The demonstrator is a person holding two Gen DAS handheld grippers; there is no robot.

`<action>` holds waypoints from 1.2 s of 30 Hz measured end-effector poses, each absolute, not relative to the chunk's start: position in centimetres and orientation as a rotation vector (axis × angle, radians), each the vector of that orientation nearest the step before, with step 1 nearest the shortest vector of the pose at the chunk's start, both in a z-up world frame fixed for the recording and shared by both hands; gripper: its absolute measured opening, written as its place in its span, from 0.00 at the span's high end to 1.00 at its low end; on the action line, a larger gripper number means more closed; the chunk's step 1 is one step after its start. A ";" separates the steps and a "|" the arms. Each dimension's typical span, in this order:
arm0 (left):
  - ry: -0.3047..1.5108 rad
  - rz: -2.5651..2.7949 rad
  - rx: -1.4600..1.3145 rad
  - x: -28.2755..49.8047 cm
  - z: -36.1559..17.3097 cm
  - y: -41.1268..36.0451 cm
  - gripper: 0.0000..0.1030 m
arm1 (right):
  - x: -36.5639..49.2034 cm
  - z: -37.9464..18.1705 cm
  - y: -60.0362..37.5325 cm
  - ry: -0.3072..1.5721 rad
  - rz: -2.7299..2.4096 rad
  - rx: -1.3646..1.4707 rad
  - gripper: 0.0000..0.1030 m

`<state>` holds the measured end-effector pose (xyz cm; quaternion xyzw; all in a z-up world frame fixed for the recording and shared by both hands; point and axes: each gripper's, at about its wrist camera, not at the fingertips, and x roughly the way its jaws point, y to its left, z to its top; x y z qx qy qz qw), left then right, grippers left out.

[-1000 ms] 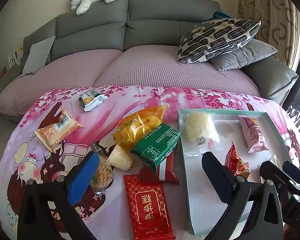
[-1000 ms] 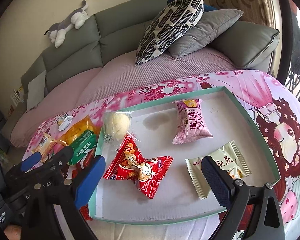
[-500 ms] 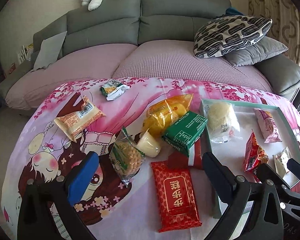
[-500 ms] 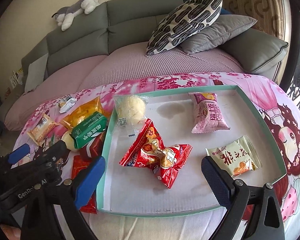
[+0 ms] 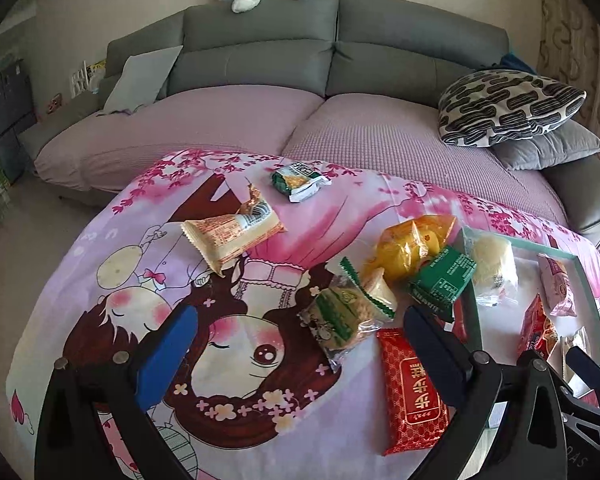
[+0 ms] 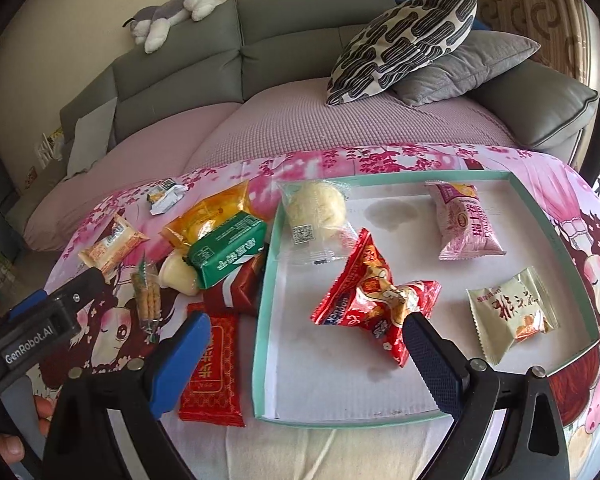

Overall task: Organize snacks
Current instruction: 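Lift both open tools away from the tray, then move both open tools over to the snack pile beside the tray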

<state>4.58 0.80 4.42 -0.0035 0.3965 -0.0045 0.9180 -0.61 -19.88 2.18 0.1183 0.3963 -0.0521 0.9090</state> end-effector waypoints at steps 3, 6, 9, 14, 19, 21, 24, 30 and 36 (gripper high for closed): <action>0.815 0.015 -0.019 4.5 4.5 2.3 0.00 | -0.3 2.3 -18.4 0.815 -0.072 0.235 0.04; 0.809 0.053 -0.037 4.4 4.6 4.0 0.00 | 0.0 2.1 -16.7 0.820 -0.033 0.225 0.04; 0.807 0.089 -0.061 4.4 4.7 5.7 0.00 | 0.3 1.8 -15.1 0.832 0.000 0.204 0.04; 0.821 0.130 -0.107 4.5 4.2 7.8 0.00 | 0.7 1.1 -13.1 0.845 0.039 0.181 0.05; 0.845 0.134 -0.128 4.8 3.4 8.5 0.00 | 1.1 0.1 -11.9 0.874 0.067 0.171 0.05; 0.855 0.126 -0.132 5.1 3.1 8.3 0.00 | 1.3 -0.3 -11.6 0.882 0.074 0.165 0.08; 0.889 0.115 -0.143 5.6 2.4 8.1 0.00 | 1.6 -1.0 -11.2 0.907 0.085 0.158 0.13; 0.915 0.063 -0.207 6.7 1.5 7.3 0.00 | 2.1 -2.2 -10.7 0.942 0.081 0.129 0.25; 0.936 0.009 -0.187 7.4 1.0 5.6 0.00 | 2.6 -2.8 -11.0 0.971 0.080 0.136 0.33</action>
